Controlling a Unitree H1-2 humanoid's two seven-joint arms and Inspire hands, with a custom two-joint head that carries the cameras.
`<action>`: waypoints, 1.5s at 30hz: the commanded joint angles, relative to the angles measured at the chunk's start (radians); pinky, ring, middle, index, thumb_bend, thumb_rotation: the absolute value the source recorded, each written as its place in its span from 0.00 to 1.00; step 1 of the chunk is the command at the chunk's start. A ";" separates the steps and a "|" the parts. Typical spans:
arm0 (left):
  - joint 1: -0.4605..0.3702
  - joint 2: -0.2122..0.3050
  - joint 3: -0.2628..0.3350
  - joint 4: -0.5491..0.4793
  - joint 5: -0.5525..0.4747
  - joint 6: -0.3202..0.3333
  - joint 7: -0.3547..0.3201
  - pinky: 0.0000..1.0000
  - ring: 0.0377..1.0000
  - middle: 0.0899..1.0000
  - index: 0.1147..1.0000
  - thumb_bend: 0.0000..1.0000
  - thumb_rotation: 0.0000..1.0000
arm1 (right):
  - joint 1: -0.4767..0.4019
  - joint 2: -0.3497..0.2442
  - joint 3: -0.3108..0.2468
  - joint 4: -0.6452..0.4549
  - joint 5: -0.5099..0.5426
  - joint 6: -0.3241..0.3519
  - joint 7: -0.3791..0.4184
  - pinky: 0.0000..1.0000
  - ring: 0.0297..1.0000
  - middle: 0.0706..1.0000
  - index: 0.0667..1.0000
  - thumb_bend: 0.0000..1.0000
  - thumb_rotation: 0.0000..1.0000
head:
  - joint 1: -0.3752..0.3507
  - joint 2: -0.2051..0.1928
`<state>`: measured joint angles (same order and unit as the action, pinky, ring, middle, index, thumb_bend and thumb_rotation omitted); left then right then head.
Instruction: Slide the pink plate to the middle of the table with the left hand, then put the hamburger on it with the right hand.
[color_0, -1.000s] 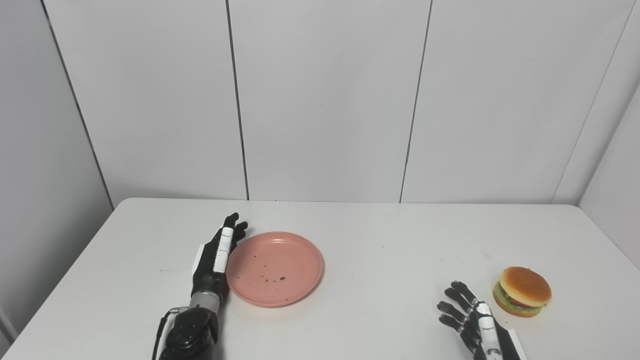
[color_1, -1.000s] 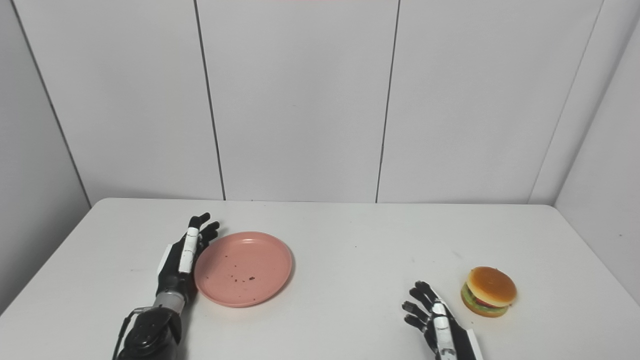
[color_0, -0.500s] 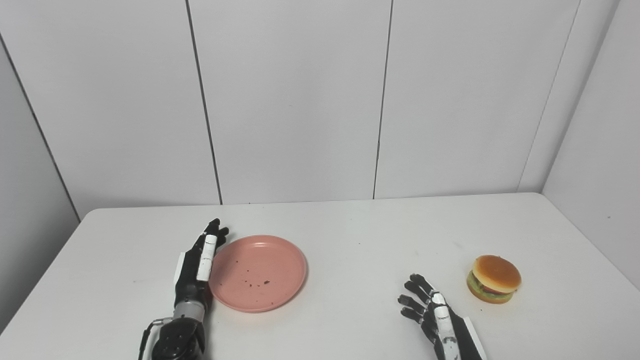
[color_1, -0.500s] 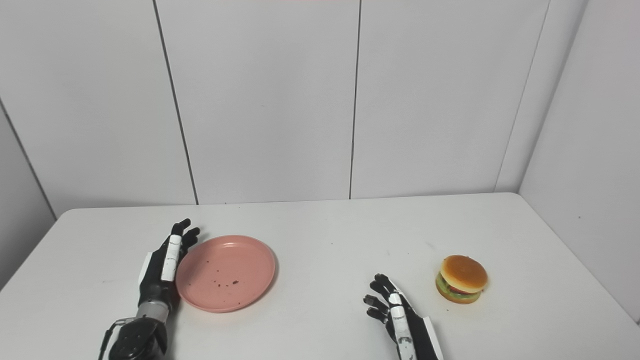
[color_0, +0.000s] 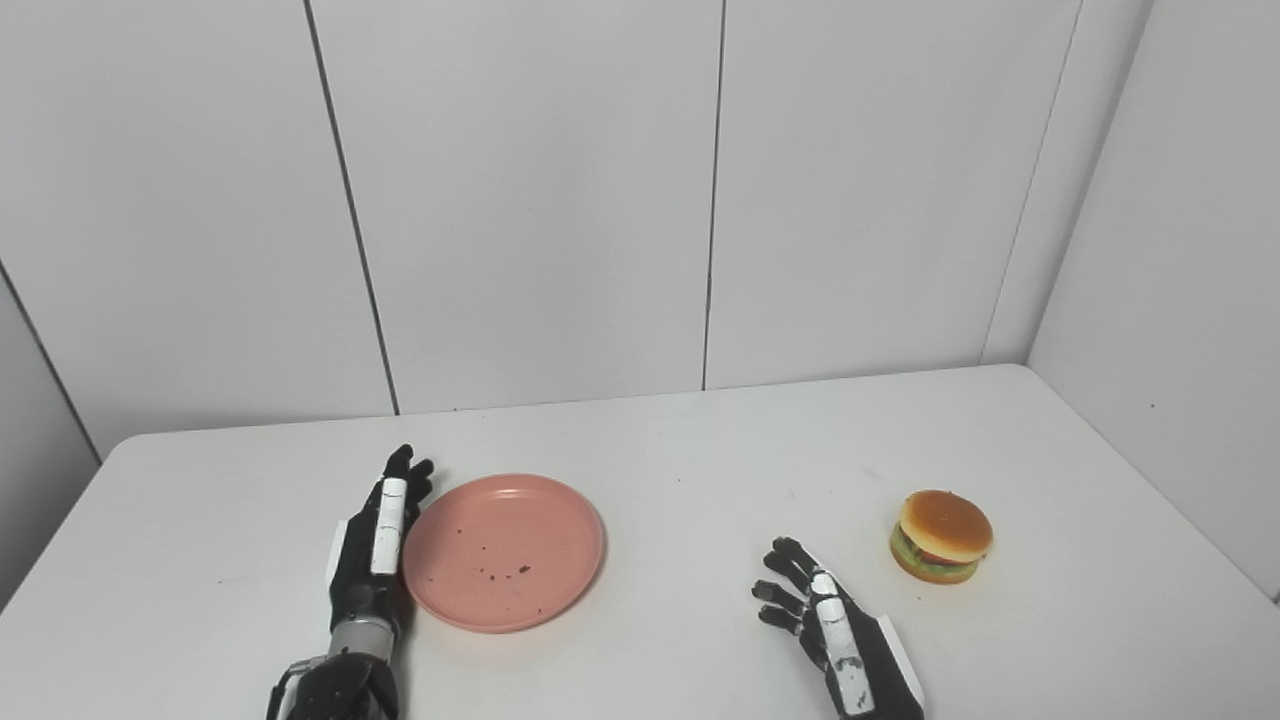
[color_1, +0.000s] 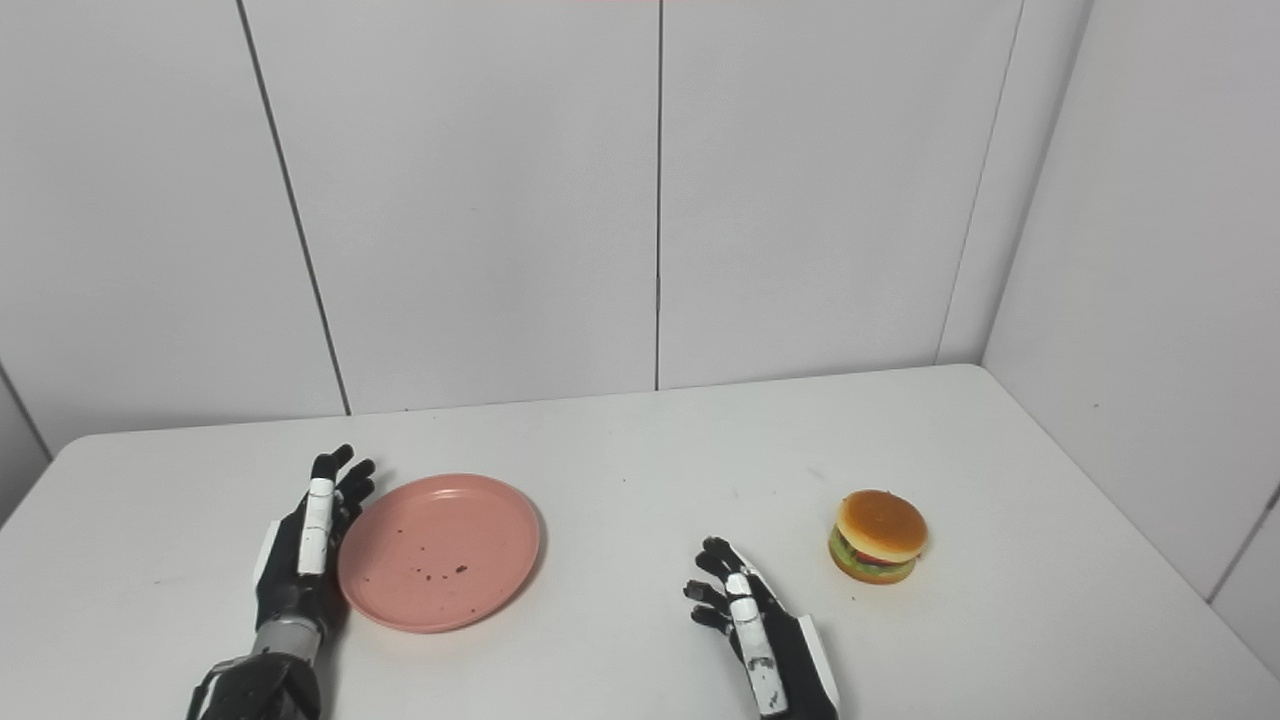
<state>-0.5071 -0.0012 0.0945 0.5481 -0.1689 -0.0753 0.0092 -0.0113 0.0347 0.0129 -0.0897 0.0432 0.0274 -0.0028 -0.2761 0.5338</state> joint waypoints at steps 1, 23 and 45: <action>-0.020 -0.011 -0.011 -0.056 0.004 0.009 -0.013 1.00 0.91 0.88 0.89 0.95 0.92 | 0.009 0.022 0.014 -0.011 0.000 0.024 0.000 0.79 0.79 0.85 0.84 0.79 1.00 | -0.002 0.002; 0.016 -0.047 -0.027 -0.147 0.014 0.059 -0.009 1.00 0.92 0.88 0.89 0.95 0.93 | 0.019 0.010 0.029 -0.032 -0.010 0.017 -0.001 0.79 0.79 0.85 0.84 0.77 1.00 | 0.004 0.012; -0.010 -0.034 -0.010 0.002 0.016 -0.013 -0.028 1.00 0.93 0.88 0.89 0.94 0.91 | -0.157 -0.113 -0.008 -0.266 -0.392 -0.068 -0.077 0.64 0.70 0.74 0.80 0.77 1.00 | -0.034 0.006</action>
<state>-0.4893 -0.0398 0.0833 0.5434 -0.1504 -0.0841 -0.0129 -0.1247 -0.0655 0.0149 -0.3197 -0.3358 -0.0054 -0.0615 -0.3114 0.5400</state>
